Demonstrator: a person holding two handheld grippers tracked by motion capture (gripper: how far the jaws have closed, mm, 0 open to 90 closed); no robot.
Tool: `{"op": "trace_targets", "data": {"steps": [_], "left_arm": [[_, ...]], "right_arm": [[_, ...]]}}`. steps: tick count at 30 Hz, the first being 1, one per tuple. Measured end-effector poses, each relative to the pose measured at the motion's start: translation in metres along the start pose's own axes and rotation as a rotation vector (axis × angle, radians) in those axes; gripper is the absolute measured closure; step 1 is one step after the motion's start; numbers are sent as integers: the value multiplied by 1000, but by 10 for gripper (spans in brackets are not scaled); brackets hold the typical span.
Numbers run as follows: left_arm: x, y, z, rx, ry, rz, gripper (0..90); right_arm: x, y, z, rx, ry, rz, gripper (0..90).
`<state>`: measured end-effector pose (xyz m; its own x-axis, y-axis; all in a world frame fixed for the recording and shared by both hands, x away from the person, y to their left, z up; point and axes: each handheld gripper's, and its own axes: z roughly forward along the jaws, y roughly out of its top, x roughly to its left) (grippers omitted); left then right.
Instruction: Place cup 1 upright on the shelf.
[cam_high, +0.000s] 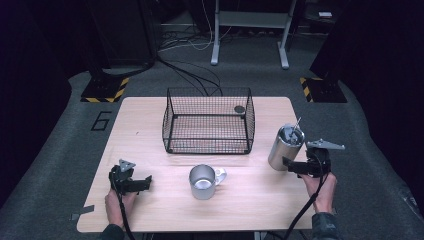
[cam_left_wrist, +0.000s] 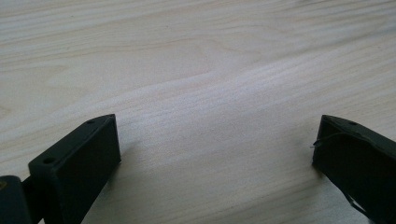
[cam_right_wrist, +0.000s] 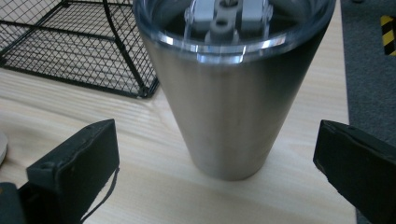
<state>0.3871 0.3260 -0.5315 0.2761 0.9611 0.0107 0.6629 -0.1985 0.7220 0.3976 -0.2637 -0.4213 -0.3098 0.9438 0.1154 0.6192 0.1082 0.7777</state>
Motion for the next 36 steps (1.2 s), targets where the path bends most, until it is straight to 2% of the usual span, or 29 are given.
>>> {"op": "trace_targets", "data": {"steps": [8,14,16,21,32,36], "left_arm": [[0,0,0,0,0,0,5],[0,1,1,-6,-2,-15,4],[0,1,2,-8,2,-12,3],[1,2,2,1,0,-5,3],[0,4,6,-12,-6,-10,4],[0,4,6,-12,-6,-7,4]], "right_arm": [[0,22,3,-3,-15,-23,0],[-1,34,10,2,-27,-18,0],[-2,35,12,5,-31,-24,0],[-1,41,19,10,-39,-3,0],[2,52,32,23,-53,-18,5],[1,52,36,26,-54,-7,11]]}}
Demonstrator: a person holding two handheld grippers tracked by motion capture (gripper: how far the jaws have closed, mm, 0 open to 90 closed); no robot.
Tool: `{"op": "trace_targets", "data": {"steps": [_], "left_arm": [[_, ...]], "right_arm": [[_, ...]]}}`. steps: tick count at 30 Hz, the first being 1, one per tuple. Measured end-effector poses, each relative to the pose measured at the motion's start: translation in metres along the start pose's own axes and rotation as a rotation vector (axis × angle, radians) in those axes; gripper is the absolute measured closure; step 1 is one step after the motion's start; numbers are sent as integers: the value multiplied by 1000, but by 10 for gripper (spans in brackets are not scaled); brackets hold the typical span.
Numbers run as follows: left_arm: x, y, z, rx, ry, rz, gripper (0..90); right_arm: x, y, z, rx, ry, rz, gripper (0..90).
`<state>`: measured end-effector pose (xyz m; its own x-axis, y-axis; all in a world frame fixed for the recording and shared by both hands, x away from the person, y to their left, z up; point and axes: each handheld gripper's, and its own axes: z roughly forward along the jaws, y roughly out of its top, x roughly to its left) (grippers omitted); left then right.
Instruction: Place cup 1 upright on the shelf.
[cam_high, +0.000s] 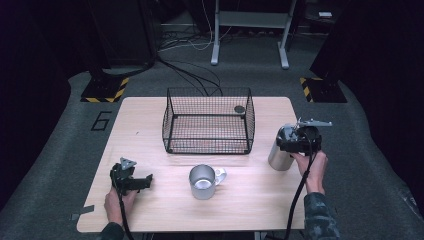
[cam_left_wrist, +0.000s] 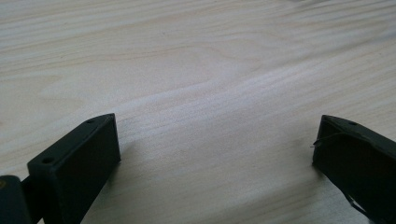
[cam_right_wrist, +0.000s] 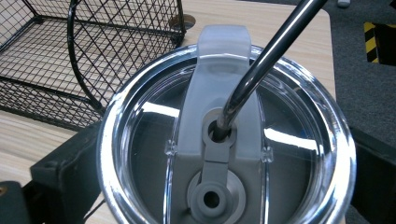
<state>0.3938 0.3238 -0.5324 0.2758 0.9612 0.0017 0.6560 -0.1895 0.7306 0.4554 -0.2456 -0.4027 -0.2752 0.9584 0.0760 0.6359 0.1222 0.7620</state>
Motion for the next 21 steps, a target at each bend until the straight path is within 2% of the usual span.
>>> {"op": "trace_targets", "data": {"steps": [7,13,21], "left_arm": [[0,0,0,0,-2,5,4],[0,0,0,1,-2,5,4],[0,0,0,0,-2,4,4]], "right_arm": [[2,1,1,-4,-11,-11,23],[5,2,-1,-8,-38,-52,34],[6,0,-6,-18,-18,-50,36]]}}
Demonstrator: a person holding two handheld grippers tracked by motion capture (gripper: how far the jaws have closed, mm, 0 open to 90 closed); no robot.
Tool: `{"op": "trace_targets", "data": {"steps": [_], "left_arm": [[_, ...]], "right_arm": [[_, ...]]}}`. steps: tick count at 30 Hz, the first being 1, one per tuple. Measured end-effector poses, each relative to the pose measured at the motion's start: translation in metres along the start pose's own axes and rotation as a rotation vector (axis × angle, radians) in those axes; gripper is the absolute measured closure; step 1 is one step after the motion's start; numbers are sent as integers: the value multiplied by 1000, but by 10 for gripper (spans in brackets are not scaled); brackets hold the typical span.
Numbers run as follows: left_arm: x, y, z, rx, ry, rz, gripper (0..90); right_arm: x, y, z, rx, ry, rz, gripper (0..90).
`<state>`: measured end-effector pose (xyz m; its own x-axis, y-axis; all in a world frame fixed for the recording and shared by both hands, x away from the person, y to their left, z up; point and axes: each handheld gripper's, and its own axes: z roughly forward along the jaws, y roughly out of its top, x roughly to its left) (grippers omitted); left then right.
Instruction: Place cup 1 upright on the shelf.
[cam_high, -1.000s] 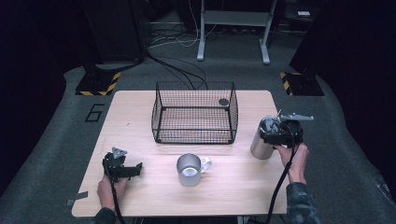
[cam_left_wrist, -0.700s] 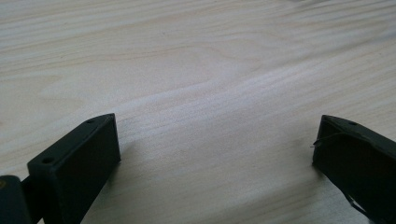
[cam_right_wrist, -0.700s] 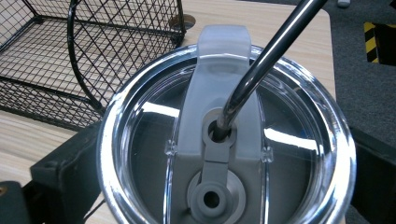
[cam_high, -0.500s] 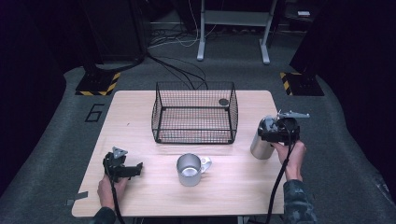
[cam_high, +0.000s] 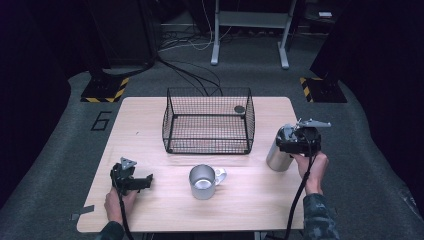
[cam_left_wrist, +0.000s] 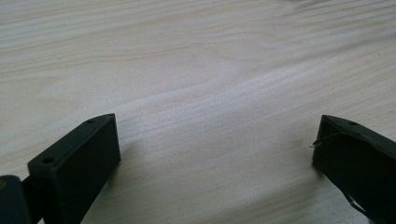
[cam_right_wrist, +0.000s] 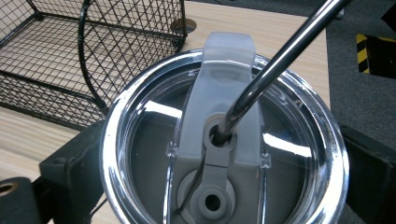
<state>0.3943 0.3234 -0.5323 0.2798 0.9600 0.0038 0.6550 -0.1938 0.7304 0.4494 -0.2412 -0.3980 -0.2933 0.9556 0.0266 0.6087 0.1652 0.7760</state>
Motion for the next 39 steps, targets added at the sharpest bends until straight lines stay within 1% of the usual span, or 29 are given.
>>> {"op": "trace_targets", "data": {"steps": [3,5,9,11,16,17,22,25,28,30,31,33,36,38,39], "left_arm": [[0,0,0,0,0,0,4],[0,0,0,0,0,0,4],[0,0,0,0,0,1,4],[0,0,0,0,-1,2,4],[0,0,0,0,-2,3,4],[0,0,0,0,-1,3,4],[0,0,0,0,-1,1,4],[0,0,0,0,0,0,4],[0,0,0,0,-1,3,4],[0,0,0,2,0,3,4],[0,0,0,3,-1,1,4],[0,0,0,4,-1,1,4],[-1,0,0,3,-1,0,4],[-1,0,0,3,-1,1,4],[-1,0,0,3,-1,1,4]], "right_arm": [[2,1,-5,-11,1,-9,37],[2,1,-7,-14,5,-6,37],[7,5,-24,-38,23,-12,37],[9,7,-30,-45,34,-24,37],[17,10,-40,-39,44,-35,36],[20,11,-44,-38,48,-48,37],[28,11,-48,-24,45,-75,36],[33,9,-52,-28,70,-60,36],[37,8,-56,-50,76,-57,37],[38,8,-57,-55,73,-58,36],[40,7,-59,-61,81,-55,37],[41,7,-60,-60,84,-54,37],[45,10,-67,-65,86,-61,37],[46,11,-71,-69,96,-64,37],[46,11,-71,-69,96,-64,37]]}}
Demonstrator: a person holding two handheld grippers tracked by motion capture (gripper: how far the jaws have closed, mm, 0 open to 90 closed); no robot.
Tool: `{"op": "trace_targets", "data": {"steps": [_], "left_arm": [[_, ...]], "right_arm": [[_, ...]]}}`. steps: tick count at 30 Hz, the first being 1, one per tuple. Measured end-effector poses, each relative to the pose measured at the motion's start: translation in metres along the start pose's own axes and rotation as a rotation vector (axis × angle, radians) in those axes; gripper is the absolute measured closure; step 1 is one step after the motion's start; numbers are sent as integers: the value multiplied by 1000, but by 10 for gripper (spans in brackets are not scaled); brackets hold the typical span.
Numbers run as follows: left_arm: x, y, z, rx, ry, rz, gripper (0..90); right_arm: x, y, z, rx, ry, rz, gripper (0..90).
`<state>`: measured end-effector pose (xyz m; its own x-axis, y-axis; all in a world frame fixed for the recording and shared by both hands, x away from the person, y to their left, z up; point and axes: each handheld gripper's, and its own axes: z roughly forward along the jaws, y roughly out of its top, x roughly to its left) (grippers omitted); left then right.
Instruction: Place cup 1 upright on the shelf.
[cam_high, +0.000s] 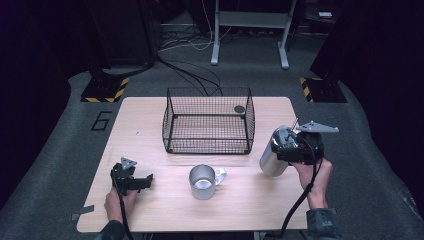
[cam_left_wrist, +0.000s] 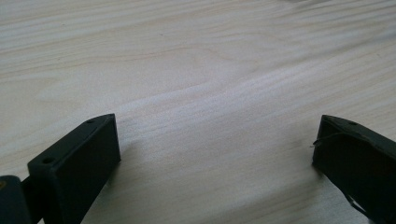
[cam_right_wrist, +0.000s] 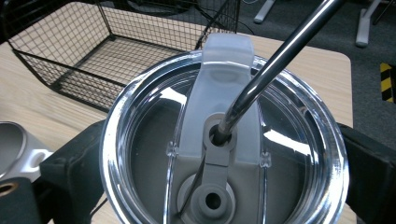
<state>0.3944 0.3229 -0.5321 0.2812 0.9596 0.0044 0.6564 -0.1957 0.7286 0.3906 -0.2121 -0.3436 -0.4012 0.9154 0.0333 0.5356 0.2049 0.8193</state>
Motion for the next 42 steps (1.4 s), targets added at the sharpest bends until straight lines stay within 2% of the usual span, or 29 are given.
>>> {"op": "trace_targets", "data": {"steps": [5,17,23,29,32,42], "left_arm": [[0,0,0,-1,-1,-1,4],[-1,-1,-1,2,2,1,4],[-1,-2,-2,-3,0,-2,4],[-1,-2,-2,-1,-1,-1,4],[-1,-2,-2,0,-1,0,4],[-1,-2,-2,0,0,3,4]], "right_arm": [[6,2,-6,-1,20,-7,37],[22,-4,-4,13,62,6,37],[31,11,-7,10,78,-30,37],[40,22,-8,19,97,-46,37],[43,29,-8,28,132,-35,37],[51,46,-5,39,152,-60,37]]}}
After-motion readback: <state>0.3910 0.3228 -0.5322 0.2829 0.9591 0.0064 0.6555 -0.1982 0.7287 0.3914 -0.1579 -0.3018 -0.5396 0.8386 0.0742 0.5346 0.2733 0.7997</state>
